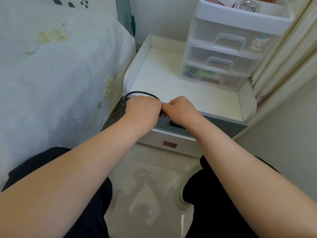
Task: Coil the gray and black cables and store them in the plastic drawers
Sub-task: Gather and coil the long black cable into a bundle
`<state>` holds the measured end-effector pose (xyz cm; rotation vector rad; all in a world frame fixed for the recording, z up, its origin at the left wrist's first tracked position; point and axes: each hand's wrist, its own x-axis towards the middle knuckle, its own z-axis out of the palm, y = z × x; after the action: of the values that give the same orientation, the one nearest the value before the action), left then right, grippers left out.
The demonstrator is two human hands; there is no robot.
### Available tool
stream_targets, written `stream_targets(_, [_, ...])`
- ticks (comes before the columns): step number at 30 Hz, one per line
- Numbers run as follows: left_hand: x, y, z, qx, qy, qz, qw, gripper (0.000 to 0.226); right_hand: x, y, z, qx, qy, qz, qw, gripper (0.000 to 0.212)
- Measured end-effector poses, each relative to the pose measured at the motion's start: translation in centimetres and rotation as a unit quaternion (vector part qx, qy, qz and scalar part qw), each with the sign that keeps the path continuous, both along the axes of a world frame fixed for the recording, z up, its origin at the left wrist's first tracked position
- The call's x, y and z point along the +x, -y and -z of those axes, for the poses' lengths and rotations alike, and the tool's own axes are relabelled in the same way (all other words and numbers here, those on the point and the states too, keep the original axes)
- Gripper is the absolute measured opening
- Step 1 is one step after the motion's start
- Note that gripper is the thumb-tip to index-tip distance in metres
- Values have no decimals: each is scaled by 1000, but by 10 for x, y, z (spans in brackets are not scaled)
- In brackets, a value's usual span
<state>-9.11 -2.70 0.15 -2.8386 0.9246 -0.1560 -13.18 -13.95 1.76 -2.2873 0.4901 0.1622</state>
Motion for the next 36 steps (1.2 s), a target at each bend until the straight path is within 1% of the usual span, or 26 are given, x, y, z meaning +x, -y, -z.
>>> stream_targets(2, [6,-4,3,-25,6,1,1000,11,-4,8,-6,61,10,-13,998,31])
stream_targets(3, [9,-7,4,-37,3,1,999,8,-7,12,-9,68,25,-26,997,30])
stream_targets(4, [11,-10,4,-46,-9,0,999,5,-10,17,-12,37,53,-45,997,23])
stream_targets(5, [13,-13,4,-54,-25,0,998,6,-12,21,-13,-22,86,-72,993,13])
stream_targets(6, [14,-15,3,-60,-40,1,997,9,-14,23,-15,-90,115,-107,984,12])
stream_targets(7, [14,-16,3,-67,-51,4,996,11,-17,23,-16,-150,138,-147,968,21])
stream_targets(8, [14,-16,4,-69,-53,8,996,12,-17,23,-14,-187,159,-182,952,28])
stream_targets(9, [14,-17,6,-69,-50,13,996,13,-16,22,-13,-213,179,-203,939,28])
stream_targets(11, [14,-16,8,-71,-43,20,996,14,-13,18,-13,-259,203,-228,917,22])
stream_targets(13, [13,-17,8,-69,-42,25,996,13,-9,19,-12,-289,198,-248,903,19])
stream_targets(16, [12,-16,8,-62,-33,31,997,17,-8,19,-10,-309,209,-266,889,20])
stream_targets(20, [11,-16,8,-49,-9,21,999,8,-9,12,-2,-365,229,-279,858,25])
stream_targets(22, [11,-16,9,-50,-8,14,999,3,-10,7,0,-367,243,-273,856,21])
stream_targets(23, [11,-15,10,-48,-5,12,999,5,-11,5,1,-366,244,-266,858,19])
stream_targets(26, [8,-12,10,-39,-6,1,999,5,-10,1,5,-384,210,-244,865,14])
stream_targets(29, [8,-10,8,-40,-4,-12,999,6,-9,-1,8,-395,226,-219,863,10])
stream_targets(31, [9,-10,7,-47,-1,-17,999,7,-9,-3,10,-391,237,-213,864,3])
stream_targets(32, [9,-10,8,-52,-3,-19,998,8,-10,-4,10,-386,232,-211,867,4])
stream_targets(34, [10,-12,10,-64,-10,-23,998,9,-11,-8,11,-378,210,-200,879,14])
stream_targets(36, [11,-13,11,-75,-24,-28,996,11,-10,-11,12,-382,222,-190,877,22])
